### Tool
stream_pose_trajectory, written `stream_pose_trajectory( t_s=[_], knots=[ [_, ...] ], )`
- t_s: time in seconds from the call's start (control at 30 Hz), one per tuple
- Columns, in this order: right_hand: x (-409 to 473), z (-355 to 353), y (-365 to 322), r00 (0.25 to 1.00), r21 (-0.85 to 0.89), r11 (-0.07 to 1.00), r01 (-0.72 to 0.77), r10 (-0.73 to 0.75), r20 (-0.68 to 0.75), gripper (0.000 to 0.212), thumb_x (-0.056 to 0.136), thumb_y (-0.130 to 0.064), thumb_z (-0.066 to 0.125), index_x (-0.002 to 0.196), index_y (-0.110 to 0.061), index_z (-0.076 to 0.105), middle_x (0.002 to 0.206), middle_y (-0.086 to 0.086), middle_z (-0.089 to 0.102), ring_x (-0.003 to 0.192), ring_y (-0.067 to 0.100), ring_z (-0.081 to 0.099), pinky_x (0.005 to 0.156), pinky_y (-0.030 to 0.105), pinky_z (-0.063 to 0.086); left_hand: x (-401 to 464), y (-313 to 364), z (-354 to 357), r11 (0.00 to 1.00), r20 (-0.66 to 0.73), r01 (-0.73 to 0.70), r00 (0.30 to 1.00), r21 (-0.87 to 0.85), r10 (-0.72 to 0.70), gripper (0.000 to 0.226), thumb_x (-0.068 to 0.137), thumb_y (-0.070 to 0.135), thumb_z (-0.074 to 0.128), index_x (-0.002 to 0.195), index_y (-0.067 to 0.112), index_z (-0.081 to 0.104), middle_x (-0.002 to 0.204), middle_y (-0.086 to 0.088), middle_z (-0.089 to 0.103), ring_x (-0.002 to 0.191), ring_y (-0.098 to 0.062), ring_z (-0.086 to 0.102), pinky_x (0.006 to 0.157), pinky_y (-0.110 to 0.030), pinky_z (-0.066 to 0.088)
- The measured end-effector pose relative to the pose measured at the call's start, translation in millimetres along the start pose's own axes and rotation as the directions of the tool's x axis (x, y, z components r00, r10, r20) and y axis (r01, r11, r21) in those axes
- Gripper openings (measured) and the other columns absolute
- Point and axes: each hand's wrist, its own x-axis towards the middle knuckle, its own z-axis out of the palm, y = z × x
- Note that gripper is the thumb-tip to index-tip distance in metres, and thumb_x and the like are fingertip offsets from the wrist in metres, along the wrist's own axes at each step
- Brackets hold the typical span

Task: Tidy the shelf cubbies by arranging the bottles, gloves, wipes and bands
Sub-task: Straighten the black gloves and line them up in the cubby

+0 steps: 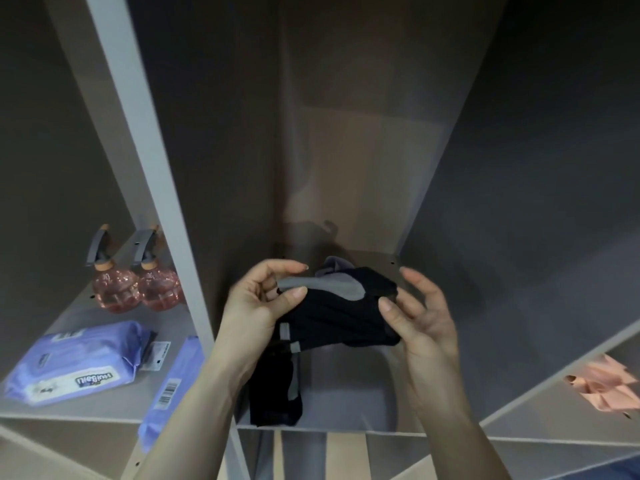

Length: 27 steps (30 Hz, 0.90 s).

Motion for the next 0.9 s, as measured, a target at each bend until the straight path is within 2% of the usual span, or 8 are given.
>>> stream_pose_trajectory(
  t_s=[0.2, 0.27, 0.37, 0.43, 0.5, 0.6, 0.8, 0.9],
  knots=[
    [-7.4, 6.1, -5.6, 0.96, -0.202, 0.94, 0.277, -0.261, 0.102, 0.066, 0.09, 0.008, 0.054, 0.136, -0.039, 0.044, 0.111, 0.0, 0.072, 0.116, 0.012, 0.061, 0.109, 0.032, 0.039, 3.0, -17.8, -0.7, 0.915, -0.183, 0.116, 0.982, 0.385, -0.048, 0.011, 0.089, 0.032, 0.062, 0.1, 0.029, 0.064, 0.093, 0.003, 0.068, 0.085, -0.008, 0.065, 0.08, -0.035, 0.056],
    [-8.7, 7.0, -1.2, 0.937, -0.284, 0.893, 0.348, -0.319, 0.143, 0.066, 0.091, 0.006, 0.054, 0.134, -0.044, 0.047, 0.113, 0.0, 0.07, 0.116, 0.007, 0.06, 0.104, 0.019, 0.041, 0.3, -15.7, 1.9, 0.853, -0.133, 0.246, 0.969, 0.459, -0.208, 0.04, 0.082, 0.062, 0.052, 0.096, 0.028, 0.066, 0.094, 0.004, 0.072, 0.091, -0.014, 0.068, 0.087, -0.046, 0.055],
    [-8.9, 7.8, 12.2, 0.867, -0.475, 0.726, 0.497, -0.394, 0.305, 0.066, 0.091, -0.001, 0.051, 0.131, -0.052, 0.046, 0.126, -0.027, 0.055, 0.122, 0.014, 0.056, 0.104, 0.021, 0.04, -3.3, -4.1, 14.9, 0.871, 0.098, 0.444, 0.877, 0.211, -0.471, 0.067, 0.076, 0.069, 0.04, 0.103, 0.015, 0.07, 0.095, -0.008, 0.075, 0.091, -0.02, 0.071, 0.076, -0.038, 0.058],
    [-7.6, 7.3, 20.4, 0.777, -0.631, 0.459, 0.625, -0.445, 0.446, 0.068, 0.085, -0.003, 0.051, 0.13, -0.053, 0.047, 0.123, -0.033, 0.055, 0.126, 0.015, 0.049, 0.109, 0.022, 0.033, -4.5, 3.6, 24.1, 0.877, 0.194, 0.479, 0.865, -0.043, -0.463, 0.059, 0.083, 0.058, 0.045, 0.108, 0.01, 0.069, 0.1, -0.011, 0.074, 0.091, -0.021, 0.071, 0.07, -0.031, 0.056],
    [-6.5, 6.0, 27.3, 0.675, -0.642, 0.253, 0.724, -0.452, 0.583, 0.066, 0.076, 0.003, 0.055, 0.124, -0.042, 0.055, 0.112, -0.017, 0.066, 0.124, 0.014, 0.048, 0.111, 0.022, 0.023, -4.7, 4.7, 29.5, 0.865, 0.178, 0.44, 0.896, -0.242, -0.406, 0.04, 0.087, 0.037, 0.056, 0.108, 0.006, 0.068, 0.097, -0.013, 0.073, 0.085, -0.02, 0.071, 0.065, -0.026, 0.056],
    [-8.4, 5.0, 33.3, 0.589, -0.588, 0.145, 0.796, -0.412, 0.696, 0.047, 0.078, -0.004, 0.047, 0.111, -0.034, 0.061, 0.104, -0.013, 0.068, 0.129, 0.013, 0.046, 0.112, 0.035, 0.018, -2.9, 2.3, 32.5, 0.879, 0.009, 0.33, 0.937, -0.345, -0.349, 0.026, 0.088, 0.011, 0.062, 0.111, 0.0, 0.064, 0.097, -0.017, 0.071, 0.085, -0.023, 0.07, 0.067, -0.026, 0.056],
    [-12.7, 2.6, 32.1, 0.74, -0.675, 0.428, 0.601, -0.618, 0.266, 0.024, 0.086, -0.019, 0.055, 0.106, -0.029, 0.064, 0.112, -0.021, 0.061, 0.114, 0.002, 0.055, 0.097, 0.032, 0.036, -2.0, 4.5, 31.4, 0.862, -0.073, 0.234, 0.952, -0.45, -0.297, 0.029, 0.093, 0.008, 0.054, 0.119, 0.0, 0.06, 0.109, -0.015, 0.071, 0.095, -0.023, 0.07, 0.071, -0.028, 0.059],
    [-7.0, 4.0, 25.4, 0.871, -0.602, 0.675, 0.426, -0.486, 0.071, 0.037, 0.081, -0.035, 0.067, 0.115, -0.032, 0.053, 0.111, -0.016, 0.056, 0.105, 0.009, 0.056, 0.088, 0.019, 0.042, -3.4, 5.4, 31.4, 0.872, -0.016, 0.256, 0.957, -0.417, -0.289, 0.029, 0.09, 0.01, 0.056, 0.117, 0.002, 0.061, 0.109, -0.014, 0.071, 0.101, -0.027, 0.069, 0.072, -0.031, 0.059]
  ],
)
